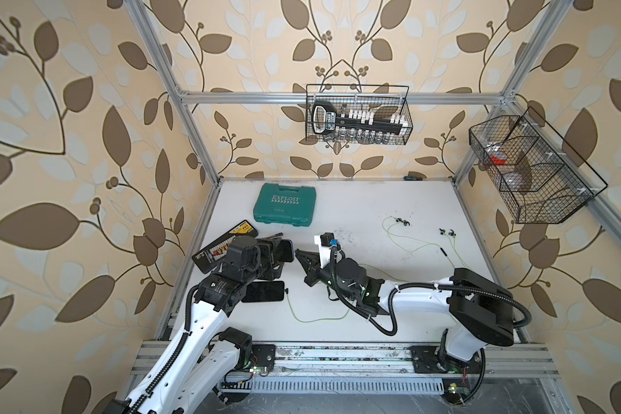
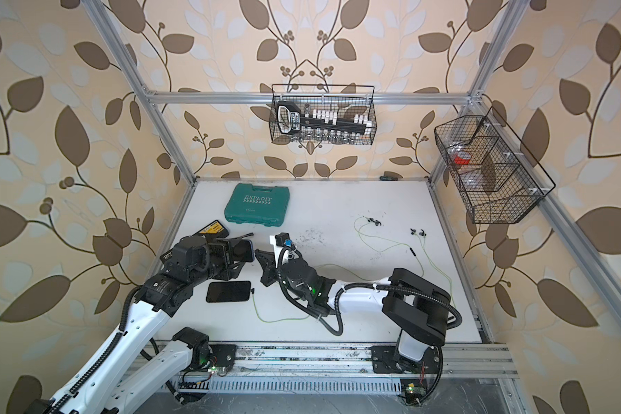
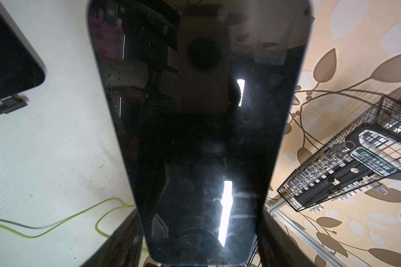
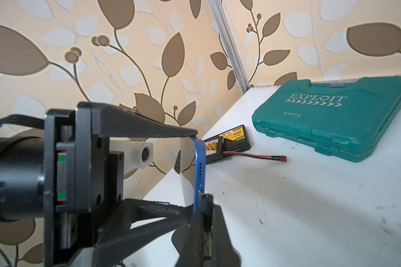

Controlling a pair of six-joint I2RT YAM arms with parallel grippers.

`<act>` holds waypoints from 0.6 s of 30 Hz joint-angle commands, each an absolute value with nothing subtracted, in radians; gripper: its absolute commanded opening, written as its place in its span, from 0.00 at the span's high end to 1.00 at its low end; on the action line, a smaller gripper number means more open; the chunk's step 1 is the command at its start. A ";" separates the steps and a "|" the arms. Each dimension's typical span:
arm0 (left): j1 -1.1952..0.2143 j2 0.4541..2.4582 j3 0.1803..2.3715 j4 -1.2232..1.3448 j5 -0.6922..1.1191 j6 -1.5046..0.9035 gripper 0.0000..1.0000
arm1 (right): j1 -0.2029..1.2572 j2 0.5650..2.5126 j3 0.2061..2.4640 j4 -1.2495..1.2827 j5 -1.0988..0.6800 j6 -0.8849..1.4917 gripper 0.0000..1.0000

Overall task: Plug wired earphones into phones
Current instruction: Insert the wired earphone into the phone.

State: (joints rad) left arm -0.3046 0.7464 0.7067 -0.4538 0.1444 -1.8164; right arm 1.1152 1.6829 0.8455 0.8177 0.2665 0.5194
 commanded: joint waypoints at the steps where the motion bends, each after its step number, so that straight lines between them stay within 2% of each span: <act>1: -0.298 0.740 0.743 -0.404 0.147 -1.810 0.29 | 1.131 1.713 0.886 0.792 0.285 0.501 1.00; 9: -0.299 0.758 0.740 -0.420 0.137 -1.797 0.29 | 1.181 1.750 0.985 0.653 0.396 0.439 1.00; 18: -0.308 0.782 0.729 -0.405 0.146 -1.792 0.29 | 1.196 1.779 1.039 0.611 0.390 0.431 1.00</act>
